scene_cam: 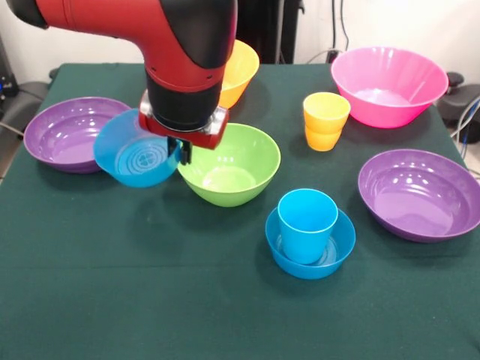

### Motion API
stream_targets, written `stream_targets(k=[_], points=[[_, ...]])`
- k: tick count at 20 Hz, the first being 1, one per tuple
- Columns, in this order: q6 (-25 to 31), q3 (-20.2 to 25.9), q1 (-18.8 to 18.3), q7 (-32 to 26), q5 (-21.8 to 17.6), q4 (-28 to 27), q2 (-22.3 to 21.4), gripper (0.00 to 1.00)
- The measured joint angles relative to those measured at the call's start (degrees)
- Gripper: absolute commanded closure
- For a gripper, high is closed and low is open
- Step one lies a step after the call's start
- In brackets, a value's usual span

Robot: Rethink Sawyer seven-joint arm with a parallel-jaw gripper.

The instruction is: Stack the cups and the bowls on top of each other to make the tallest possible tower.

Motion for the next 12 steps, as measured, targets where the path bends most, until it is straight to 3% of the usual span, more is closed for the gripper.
stream_targets(k=[12], points=[[5.05,-1.06,0.75,0.00,-0.18,-1.75,-3.10,1.00]])
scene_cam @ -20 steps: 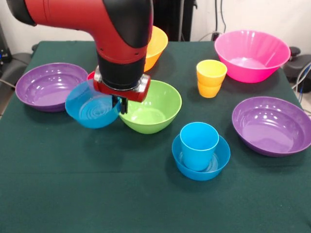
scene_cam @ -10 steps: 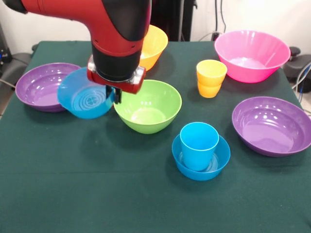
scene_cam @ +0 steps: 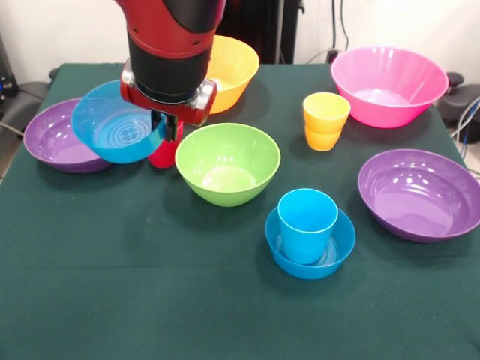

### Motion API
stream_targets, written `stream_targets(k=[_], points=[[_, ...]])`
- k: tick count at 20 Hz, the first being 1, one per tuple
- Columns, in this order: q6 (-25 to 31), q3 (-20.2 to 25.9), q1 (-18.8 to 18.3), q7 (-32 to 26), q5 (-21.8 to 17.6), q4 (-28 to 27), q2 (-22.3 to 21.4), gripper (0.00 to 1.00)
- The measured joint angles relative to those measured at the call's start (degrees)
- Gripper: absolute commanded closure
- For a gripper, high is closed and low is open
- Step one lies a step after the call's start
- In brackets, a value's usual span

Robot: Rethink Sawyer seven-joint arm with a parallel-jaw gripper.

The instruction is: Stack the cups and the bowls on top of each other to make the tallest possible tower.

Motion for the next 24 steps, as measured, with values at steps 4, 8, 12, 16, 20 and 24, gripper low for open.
stream_targets(k=[4,8,12,16,20,24], points=[[0.84,0.00,1.27,0.00,-0.02,-2.79,0.44,1.00],[2.14,0.02,3.38,0.00,-0.04,-8.03,2.80,1.00],[3.01,0.02,5.18,0.00,-0.04,-12.38,5.29,1.00],[3.22,-0.03,6.60,0.00,-0.02,-15.36,7.25,1.00],[3.34,-0.33,8.26,0.01,0.27,-18.45,9.79,1.00],[3.35,-1.21,9.68,0.12,1.07,-19.40,11.09,1.00]])
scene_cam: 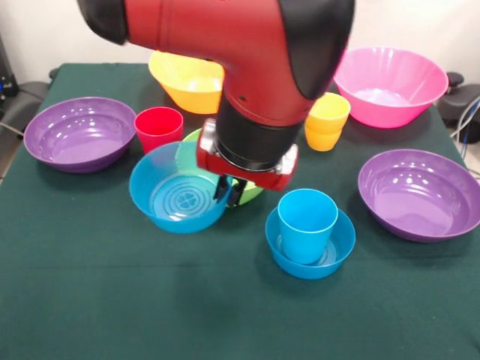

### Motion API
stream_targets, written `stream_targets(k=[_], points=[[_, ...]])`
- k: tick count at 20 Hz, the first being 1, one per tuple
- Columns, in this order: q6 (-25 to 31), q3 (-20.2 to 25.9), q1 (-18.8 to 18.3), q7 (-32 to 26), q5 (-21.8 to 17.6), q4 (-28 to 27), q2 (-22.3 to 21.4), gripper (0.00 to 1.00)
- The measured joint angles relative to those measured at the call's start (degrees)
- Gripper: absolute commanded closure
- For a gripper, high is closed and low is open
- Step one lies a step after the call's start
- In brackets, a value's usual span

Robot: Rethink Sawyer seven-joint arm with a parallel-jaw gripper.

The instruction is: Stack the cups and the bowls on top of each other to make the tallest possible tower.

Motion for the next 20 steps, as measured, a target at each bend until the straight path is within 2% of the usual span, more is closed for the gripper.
stream_targets(k=[20], points=[[3.47,-6.42,4.61,4.54,7.90,-0.02,1.66,1.00]])
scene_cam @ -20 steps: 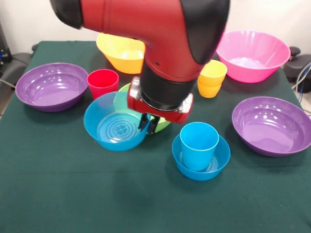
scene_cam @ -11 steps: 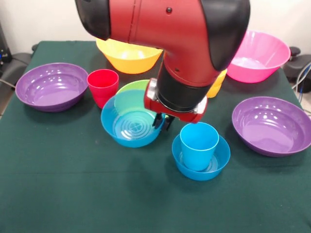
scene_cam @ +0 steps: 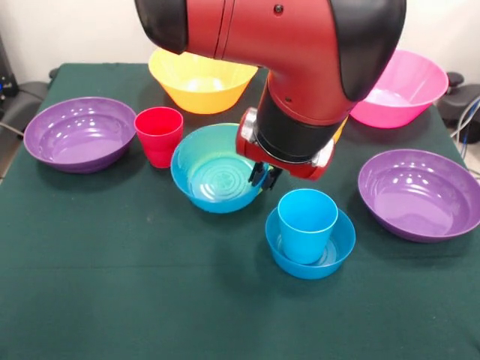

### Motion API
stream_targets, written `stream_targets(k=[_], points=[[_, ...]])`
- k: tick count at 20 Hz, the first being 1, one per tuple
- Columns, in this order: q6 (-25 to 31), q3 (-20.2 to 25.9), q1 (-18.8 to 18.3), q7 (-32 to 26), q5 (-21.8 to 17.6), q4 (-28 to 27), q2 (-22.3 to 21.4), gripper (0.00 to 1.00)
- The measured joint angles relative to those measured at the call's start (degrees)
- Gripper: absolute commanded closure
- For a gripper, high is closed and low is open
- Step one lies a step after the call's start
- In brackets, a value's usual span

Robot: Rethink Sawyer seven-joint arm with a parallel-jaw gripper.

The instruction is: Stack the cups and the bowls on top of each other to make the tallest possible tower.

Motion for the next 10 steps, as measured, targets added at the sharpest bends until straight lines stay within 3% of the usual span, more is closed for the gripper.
stream_targets(k=[10], points=[[1.79,-2.09,0.08,0.15,4.07,-0.58,-0.64,1.00]])
